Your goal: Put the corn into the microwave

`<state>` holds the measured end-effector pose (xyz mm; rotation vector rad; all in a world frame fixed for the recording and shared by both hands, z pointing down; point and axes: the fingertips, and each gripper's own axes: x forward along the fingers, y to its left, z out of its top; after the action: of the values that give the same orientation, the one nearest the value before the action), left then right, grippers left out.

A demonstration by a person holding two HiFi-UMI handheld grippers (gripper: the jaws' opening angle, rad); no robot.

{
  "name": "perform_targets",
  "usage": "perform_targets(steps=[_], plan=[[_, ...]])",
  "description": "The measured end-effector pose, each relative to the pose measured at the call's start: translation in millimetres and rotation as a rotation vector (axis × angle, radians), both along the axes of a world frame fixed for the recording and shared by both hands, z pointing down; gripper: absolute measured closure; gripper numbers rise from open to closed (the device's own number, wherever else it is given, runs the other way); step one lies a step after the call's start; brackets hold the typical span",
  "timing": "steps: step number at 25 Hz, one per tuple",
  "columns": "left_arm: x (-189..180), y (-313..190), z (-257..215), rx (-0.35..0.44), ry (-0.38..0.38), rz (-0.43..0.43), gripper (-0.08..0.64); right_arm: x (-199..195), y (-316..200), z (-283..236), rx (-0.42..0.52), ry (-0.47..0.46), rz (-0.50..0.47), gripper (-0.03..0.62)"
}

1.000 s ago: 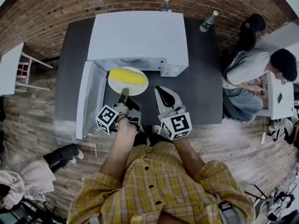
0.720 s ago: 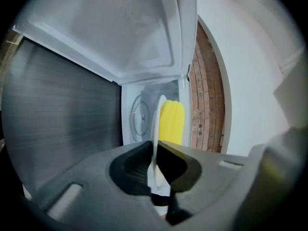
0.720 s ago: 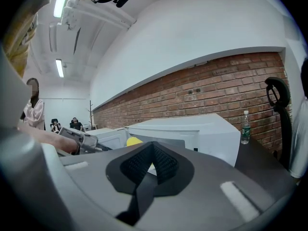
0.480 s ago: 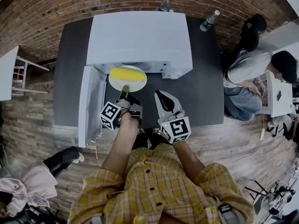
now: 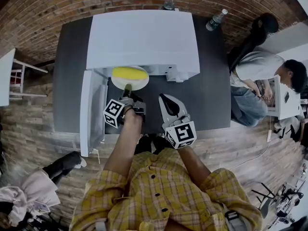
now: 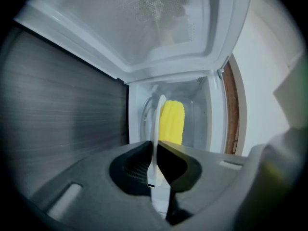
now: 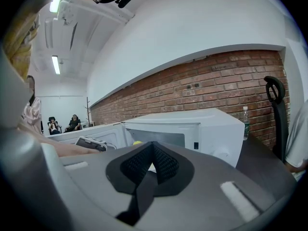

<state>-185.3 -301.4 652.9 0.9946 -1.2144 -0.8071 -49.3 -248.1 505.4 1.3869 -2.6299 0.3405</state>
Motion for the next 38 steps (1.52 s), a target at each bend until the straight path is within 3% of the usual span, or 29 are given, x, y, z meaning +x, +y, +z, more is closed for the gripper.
perform_targets(steps=[19,38], plan=[[2.3,-33.4,46.3,-0.080,-0.041,-0.005,0.535,3.2,-11.8,13.9,-0.026,0.019,-0.008,0.588],[9.6,-66.5,53.2,-0.120,-0.038,-0.026,0.541,10.2,-17.4,20.0,-0.043,0.023,-0.004,0.588]])
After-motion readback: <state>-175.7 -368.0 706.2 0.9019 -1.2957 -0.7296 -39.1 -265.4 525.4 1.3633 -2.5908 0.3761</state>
